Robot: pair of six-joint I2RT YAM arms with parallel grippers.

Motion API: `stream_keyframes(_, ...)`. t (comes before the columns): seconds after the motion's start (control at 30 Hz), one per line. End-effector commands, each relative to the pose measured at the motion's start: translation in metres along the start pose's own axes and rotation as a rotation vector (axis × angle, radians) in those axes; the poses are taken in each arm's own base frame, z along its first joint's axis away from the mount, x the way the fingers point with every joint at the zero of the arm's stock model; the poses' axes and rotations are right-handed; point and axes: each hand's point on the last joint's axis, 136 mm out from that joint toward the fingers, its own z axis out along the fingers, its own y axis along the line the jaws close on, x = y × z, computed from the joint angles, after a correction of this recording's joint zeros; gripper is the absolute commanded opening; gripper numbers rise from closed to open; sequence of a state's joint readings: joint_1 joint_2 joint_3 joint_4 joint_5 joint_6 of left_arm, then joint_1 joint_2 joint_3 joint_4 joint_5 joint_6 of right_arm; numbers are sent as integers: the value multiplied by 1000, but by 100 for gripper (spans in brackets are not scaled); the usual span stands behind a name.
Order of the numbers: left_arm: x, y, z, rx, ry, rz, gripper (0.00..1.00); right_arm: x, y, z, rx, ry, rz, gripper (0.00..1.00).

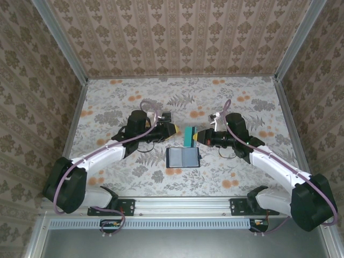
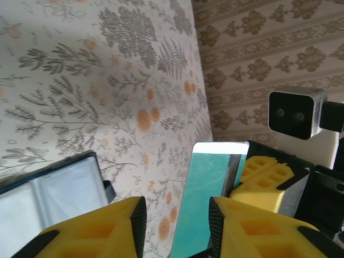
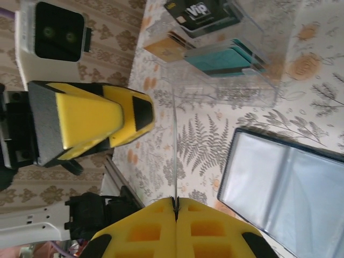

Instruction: Take the credit cards out of the card holder

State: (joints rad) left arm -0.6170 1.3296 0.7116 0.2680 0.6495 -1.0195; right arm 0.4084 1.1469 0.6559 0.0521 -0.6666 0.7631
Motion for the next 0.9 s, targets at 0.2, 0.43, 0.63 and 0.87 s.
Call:
stream_keyframes(0.2, 15, -19, 11, 111, 29, -1, 32, -15, 36, 0, -159, -19, -33, 0)
stream_keyframes(0.43, 18, -28, 8, 141, 32, 4, 26, -10, 34, -3, -161, -27, -24, 0)
stream_keyframes(0.63, 21, -44, 6, 192, 50, 25, 12, -5, 33, -6, -165, -31, -15, 0)
stream_keyframes(0.87, 24, -53, -1, 205, 49, 37, 0, 1, 25, -4, -133, -25, 0, 8)
